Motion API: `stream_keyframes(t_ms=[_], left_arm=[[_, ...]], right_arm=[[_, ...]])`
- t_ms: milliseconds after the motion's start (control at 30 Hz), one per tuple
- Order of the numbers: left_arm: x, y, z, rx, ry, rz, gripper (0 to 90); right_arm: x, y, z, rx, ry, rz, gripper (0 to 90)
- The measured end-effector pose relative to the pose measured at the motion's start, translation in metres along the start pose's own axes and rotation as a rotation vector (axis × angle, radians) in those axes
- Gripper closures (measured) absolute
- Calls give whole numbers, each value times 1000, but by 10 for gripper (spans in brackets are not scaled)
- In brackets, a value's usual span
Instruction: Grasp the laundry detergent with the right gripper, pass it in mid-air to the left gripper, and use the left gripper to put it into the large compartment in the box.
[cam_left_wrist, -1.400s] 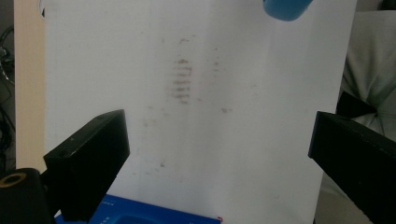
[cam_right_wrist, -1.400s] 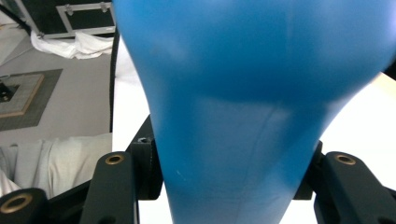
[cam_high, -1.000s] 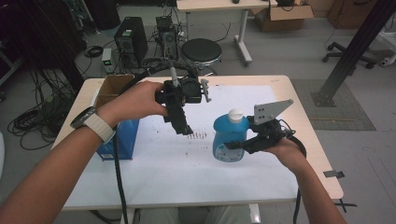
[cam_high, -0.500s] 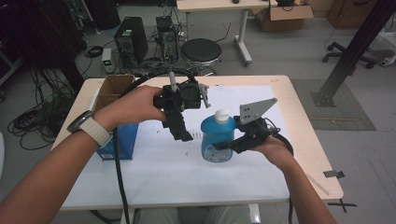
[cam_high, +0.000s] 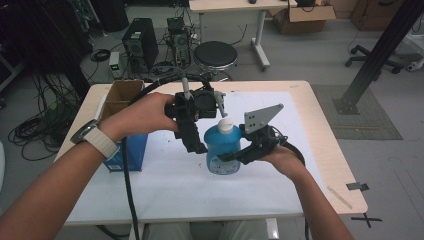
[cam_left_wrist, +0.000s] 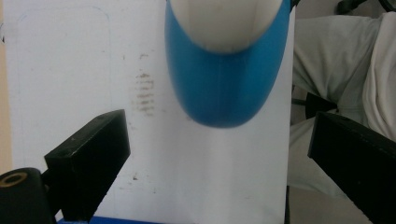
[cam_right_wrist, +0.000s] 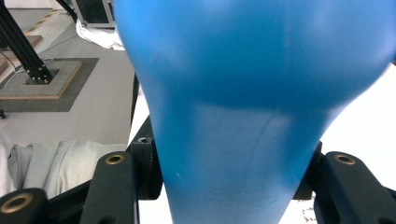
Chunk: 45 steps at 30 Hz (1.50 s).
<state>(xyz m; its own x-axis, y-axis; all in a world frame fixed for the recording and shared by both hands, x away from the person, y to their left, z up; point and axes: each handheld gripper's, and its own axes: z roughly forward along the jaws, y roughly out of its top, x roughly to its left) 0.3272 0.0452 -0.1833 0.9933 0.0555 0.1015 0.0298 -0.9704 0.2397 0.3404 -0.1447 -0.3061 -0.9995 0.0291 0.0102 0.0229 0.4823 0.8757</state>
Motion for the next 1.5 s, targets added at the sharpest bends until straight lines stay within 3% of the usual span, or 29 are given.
stream_keyframes(t_ms=[733, 1500], left_arm=[[0, 1, 0, 15, 12, -8, 61], [2, 6, 6, 43, 24, -19, 64]], right_arm=[[-2, 15, 27, 4, 27, -17, 447], [-1, 21, 35, 15, 27, -20, 447]])
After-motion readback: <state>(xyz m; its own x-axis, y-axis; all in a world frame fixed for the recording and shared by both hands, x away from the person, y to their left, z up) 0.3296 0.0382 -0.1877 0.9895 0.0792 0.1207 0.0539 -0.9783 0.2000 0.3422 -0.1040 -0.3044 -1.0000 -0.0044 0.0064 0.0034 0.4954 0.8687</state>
